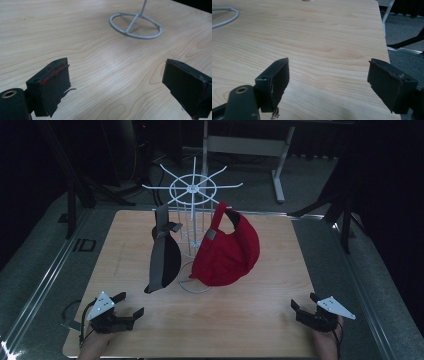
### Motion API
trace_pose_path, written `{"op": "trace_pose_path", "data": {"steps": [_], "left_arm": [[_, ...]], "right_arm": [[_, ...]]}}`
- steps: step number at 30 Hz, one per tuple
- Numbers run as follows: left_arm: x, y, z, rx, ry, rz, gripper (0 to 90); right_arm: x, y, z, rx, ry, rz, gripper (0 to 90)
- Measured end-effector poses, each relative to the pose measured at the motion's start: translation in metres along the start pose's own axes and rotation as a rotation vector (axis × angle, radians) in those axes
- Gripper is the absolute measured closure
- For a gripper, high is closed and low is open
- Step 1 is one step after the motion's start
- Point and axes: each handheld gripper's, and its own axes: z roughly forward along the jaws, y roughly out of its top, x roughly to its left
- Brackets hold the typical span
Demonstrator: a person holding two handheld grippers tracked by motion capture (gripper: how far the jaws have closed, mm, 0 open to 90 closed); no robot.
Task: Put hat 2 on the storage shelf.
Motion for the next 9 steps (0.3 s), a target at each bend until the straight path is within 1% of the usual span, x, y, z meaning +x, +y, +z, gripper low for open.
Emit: {"op": "trace_pose_path", "data": {"steps": [2,7,9], "left_arm": [[0.0001,0.0003,-0.0003,-0.01,0.0,-0.005,7.8],[0.0008,-0.0005,-0.001,-0.01,-0.006,-0.021,7.8],[0.0009,-0.0004,-0.0007,-0.007,0.001,-0.019,7.7]], "right_arm": [[-0.0001,0.0,0.0001,0.0,0.001,0.002,17.6],[-0.0002,0.0,-0.0001,-0.002,0.002,0.002,17.6],[0.0,0.0,-0.0001,-0.002,0.003,-0.002,17.6]]}}
